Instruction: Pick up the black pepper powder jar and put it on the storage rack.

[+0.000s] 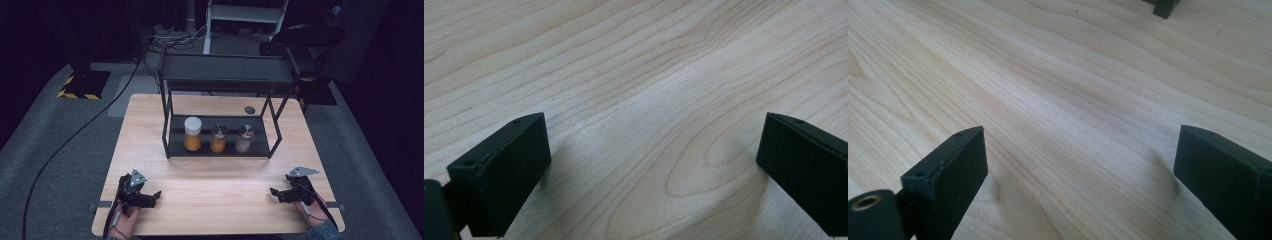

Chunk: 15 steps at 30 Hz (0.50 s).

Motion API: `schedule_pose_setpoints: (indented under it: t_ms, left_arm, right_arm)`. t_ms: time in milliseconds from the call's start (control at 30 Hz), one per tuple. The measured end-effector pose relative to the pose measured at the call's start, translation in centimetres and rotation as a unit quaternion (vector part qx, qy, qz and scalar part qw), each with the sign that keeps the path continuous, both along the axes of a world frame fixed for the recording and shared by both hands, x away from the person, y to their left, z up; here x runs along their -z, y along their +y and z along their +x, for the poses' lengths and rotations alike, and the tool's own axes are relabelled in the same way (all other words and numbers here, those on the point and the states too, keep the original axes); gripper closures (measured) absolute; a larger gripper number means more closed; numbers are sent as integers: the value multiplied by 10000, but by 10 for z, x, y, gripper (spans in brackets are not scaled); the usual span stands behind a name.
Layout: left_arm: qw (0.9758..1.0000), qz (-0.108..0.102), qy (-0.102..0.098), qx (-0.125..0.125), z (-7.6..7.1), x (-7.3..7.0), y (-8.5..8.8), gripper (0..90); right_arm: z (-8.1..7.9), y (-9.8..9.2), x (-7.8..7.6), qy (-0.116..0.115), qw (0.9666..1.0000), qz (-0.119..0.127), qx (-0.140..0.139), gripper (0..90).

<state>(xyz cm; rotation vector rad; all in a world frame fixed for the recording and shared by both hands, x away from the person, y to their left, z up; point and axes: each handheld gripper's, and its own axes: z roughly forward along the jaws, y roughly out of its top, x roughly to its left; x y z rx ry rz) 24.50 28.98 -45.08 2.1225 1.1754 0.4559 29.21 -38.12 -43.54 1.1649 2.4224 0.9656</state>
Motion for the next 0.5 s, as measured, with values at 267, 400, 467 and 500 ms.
schedule_pose_setpoints:
  t_ms: [267,400,467,500]
  left_arm:
    - [10000,1,0,-5,0,0,0,9]
    - [10000,-2,1,-8,0,0,0,9]
    - [10000,1,-1,-5,0,0,0,9]
    - [10000,-3,0,-9,0,0,0,9]
  right_arm:
    - [-8,-4,7,-84,9999,59,22,62]
    - [-16,-2,13,-293,9996,-32,-38,36]
    - [-18,-5,17,-375,9993,37,-55,21]
    - [-17,-6,17,-377,9992,40,-85,20]
